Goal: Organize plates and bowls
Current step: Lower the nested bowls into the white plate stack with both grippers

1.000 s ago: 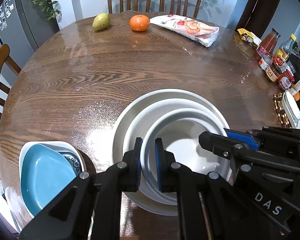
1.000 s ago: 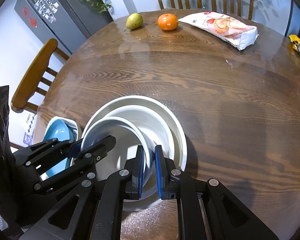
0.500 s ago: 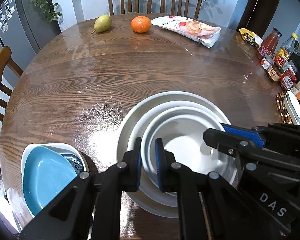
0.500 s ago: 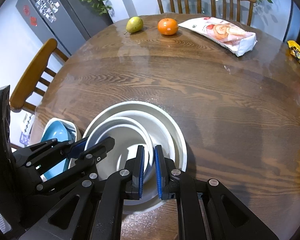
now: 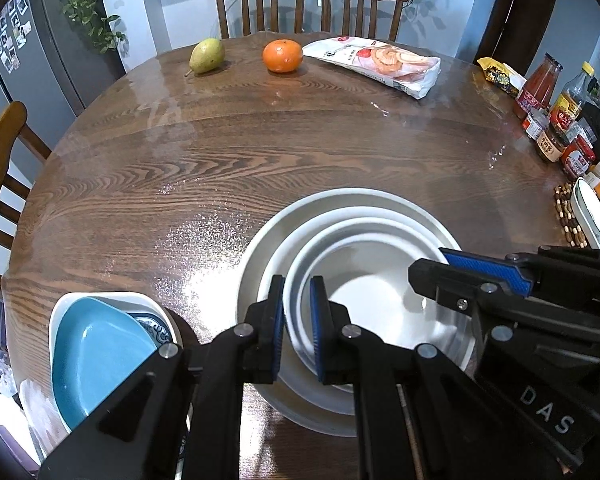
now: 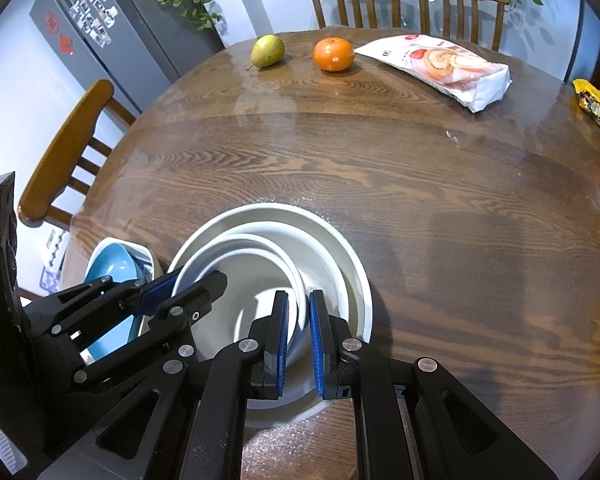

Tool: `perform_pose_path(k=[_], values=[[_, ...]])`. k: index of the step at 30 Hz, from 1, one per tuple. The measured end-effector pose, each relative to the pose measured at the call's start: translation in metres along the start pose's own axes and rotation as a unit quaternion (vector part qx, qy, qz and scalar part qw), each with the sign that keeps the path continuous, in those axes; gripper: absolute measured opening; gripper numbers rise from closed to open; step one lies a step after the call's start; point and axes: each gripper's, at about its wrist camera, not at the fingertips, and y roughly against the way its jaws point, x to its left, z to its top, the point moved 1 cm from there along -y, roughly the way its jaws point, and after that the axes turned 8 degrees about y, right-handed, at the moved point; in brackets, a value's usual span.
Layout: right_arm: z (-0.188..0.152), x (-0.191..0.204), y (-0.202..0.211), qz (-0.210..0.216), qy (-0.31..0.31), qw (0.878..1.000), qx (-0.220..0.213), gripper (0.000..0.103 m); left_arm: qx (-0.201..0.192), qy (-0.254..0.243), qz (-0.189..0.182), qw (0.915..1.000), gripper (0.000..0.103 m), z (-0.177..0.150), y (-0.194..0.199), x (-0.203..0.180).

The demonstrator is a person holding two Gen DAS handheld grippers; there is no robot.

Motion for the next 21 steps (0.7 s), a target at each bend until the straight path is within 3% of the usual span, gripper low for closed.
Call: perform_pose_path(k=[21], values=[[-0.0009,0.0020,0.0022,-0.002,-0.001,1.000,-0.002,0.011,-0.009,-0.006,0.007,0.9999,0.010,-0.0001,0.0016,0.0005]])
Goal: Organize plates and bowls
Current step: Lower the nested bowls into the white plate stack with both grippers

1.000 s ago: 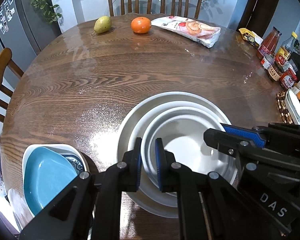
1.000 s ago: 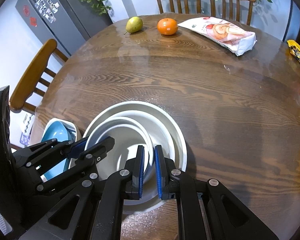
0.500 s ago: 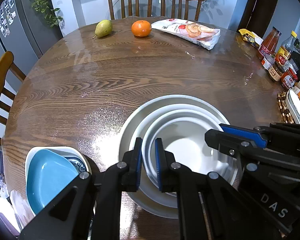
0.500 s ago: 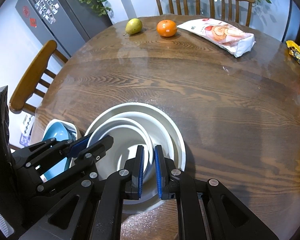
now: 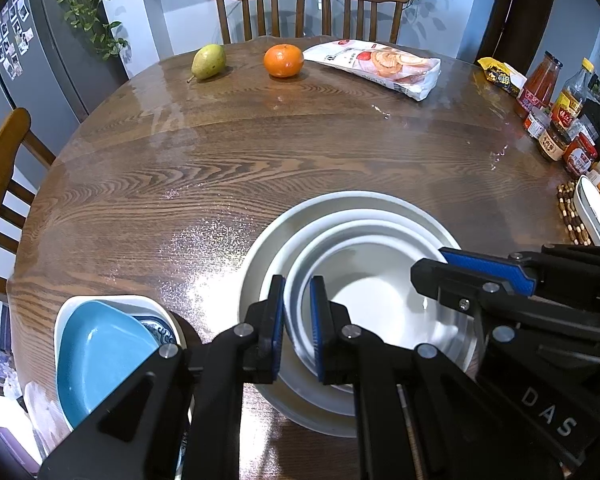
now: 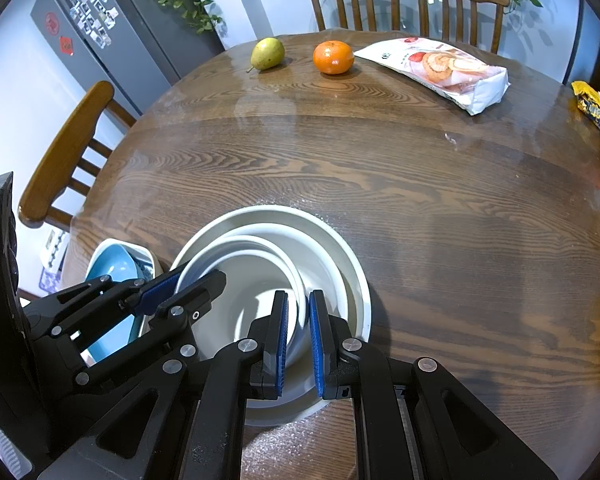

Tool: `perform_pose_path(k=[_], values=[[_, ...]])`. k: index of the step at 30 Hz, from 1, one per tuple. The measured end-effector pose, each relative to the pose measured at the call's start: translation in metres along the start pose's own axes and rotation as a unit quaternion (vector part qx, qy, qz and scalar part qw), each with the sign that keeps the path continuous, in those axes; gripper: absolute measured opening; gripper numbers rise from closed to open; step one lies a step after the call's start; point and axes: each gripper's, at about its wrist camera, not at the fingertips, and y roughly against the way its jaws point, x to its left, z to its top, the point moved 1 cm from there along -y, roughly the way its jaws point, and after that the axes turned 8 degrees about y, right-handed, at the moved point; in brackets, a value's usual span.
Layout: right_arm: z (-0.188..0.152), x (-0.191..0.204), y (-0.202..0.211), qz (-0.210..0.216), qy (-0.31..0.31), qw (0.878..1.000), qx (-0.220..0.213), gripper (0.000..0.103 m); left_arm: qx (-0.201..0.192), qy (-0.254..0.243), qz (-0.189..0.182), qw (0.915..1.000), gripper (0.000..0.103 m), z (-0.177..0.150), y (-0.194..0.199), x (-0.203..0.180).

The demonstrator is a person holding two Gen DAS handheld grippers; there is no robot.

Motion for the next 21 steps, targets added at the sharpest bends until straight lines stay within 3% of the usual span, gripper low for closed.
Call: perform_pose_path(k=[21], values=[[0.0004,-0.0027,0.0005,-0.004,0.001,1.000,0.002,0.011,-0.006,-0.006,0.008,0.9999,0.010,-0.0018,-0.0001,-0.0026]])
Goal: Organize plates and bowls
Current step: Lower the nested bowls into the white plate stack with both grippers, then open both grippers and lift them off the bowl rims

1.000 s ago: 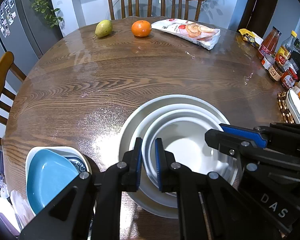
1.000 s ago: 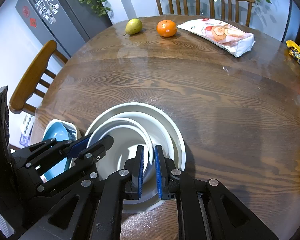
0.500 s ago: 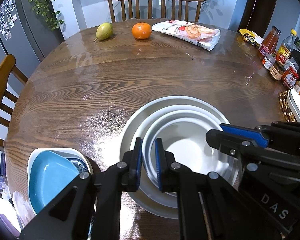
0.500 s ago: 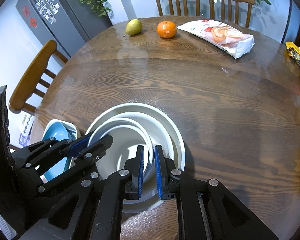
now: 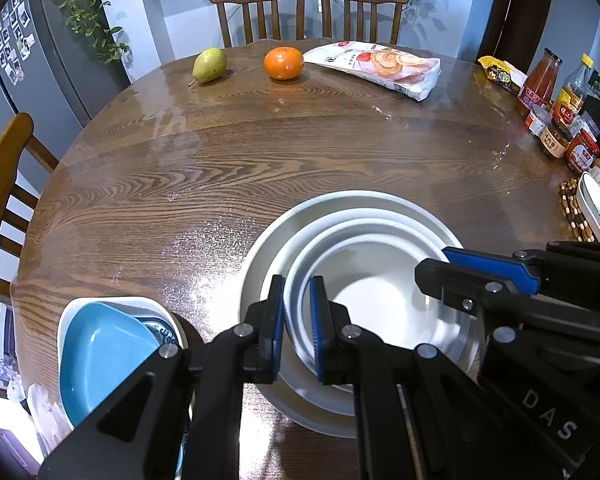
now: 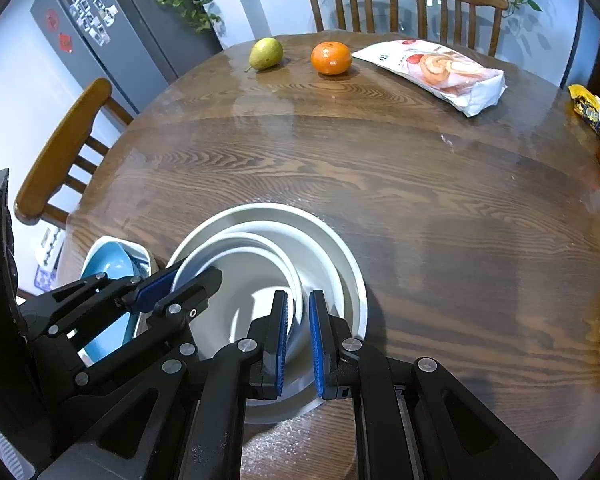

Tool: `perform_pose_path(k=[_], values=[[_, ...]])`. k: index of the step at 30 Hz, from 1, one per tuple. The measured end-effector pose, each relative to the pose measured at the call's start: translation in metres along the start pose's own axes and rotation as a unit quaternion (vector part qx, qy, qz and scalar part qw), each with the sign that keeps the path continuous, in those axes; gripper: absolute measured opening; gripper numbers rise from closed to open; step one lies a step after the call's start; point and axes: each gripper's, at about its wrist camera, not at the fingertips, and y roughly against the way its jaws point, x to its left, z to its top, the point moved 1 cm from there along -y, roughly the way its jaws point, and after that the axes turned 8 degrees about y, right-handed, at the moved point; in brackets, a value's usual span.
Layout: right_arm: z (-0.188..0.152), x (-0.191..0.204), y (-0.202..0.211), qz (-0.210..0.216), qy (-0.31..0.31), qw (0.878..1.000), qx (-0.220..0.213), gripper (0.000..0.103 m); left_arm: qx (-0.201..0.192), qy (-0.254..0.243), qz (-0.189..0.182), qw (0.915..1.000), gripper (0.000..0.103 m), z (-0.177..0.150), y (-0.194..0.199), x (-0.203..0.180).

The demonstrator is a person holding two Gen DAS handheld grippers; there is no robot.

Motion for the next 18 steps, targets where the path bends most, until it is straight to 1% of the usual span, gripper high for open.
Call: perform_pose_path(k=[18], values=[[-0.0024,-0.0022,0.0011,-0.005,-0.007,1.000,0.000,0.012,-0.006,0.002,0.001,1.0000,0.011,-0.0001,0.0040,0.0012]])
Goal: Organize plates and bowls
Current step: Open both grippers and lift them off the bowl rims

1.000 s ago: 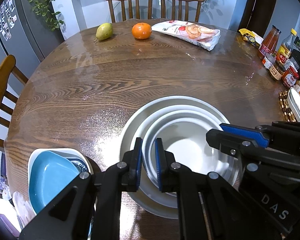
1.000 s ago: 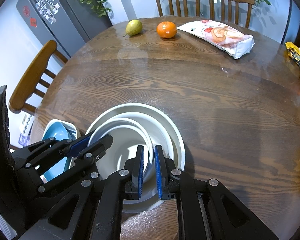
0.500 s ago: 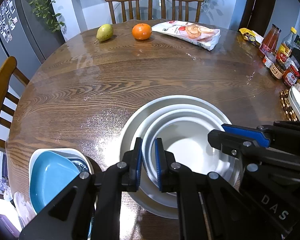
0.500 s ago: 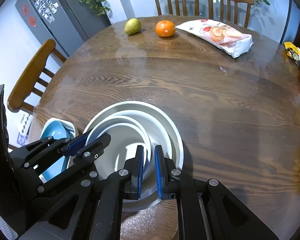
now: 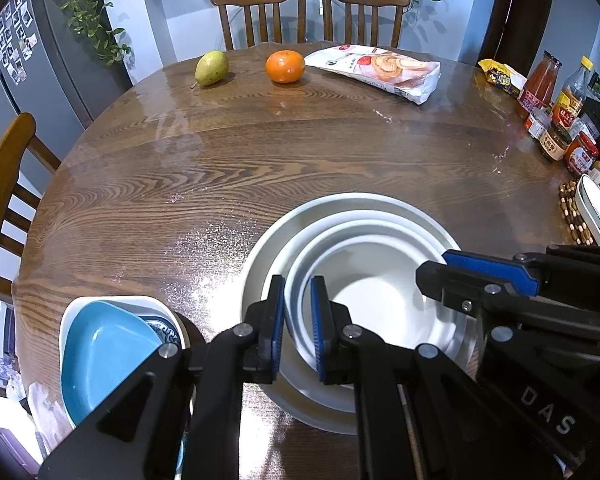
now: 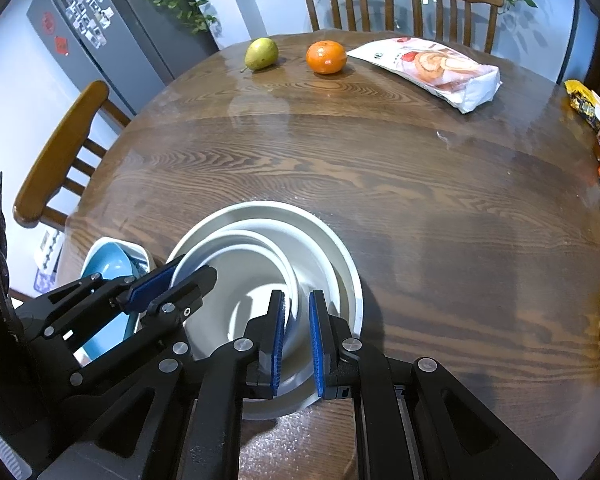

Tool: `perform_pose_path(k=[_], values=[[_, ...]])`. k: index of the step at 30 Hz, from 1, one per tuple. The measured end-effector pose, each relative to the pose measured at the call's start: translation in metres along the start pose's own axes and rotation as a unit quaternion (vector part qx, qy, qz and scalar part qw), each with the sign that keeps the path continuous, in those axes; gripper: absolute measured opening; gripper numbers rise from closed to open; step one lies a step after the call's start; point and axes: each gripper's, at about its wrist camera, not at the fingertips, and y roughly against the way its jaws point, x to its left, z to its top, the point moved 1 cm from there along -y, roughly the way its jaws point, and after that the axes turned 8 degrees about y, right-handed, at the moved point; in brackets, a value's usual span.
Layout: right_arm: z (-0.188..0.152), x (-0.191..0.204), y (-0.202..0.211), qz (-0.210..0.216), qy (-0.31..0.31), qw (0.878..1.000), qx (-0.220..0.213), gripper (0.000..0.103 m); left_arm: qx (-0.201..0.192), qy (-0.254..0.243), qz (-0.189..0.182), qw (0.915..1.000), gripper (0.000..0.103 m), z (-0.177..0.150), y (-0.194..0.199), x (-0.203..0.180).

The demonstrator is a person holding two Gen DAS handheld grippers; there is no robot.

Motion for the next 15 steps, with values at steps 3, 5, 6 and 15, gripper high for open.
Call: perform_pose_path(k=[3,5,6,15], values=[[-0.001,0.001,0.001,-0.001,-0.002,1.000,-0.001,0.012,-0.002,0.001,0.001,1.0000,0.015,0.000,0.002,0.000],[-0.002,0.001,0.002,-0.003,-0.002,1.000,-0.003,0.012,-0.004,0.004,0.001,1.0000,0.019,0.000,0.004,0.001],[-0.002,0.004,0.003,-0.005,-0.002,1.000,-0.004,0.012,-0.005,0.005,0.001,1.0000,0.021,0.000,0.004,0.001],[-0.003,0.007,0.006,-0.007,-0.003,1.000,-0.006,0.012,-0.015,0.008,-0.002,0.9998,0.023,0.002,0.011,0.000]])
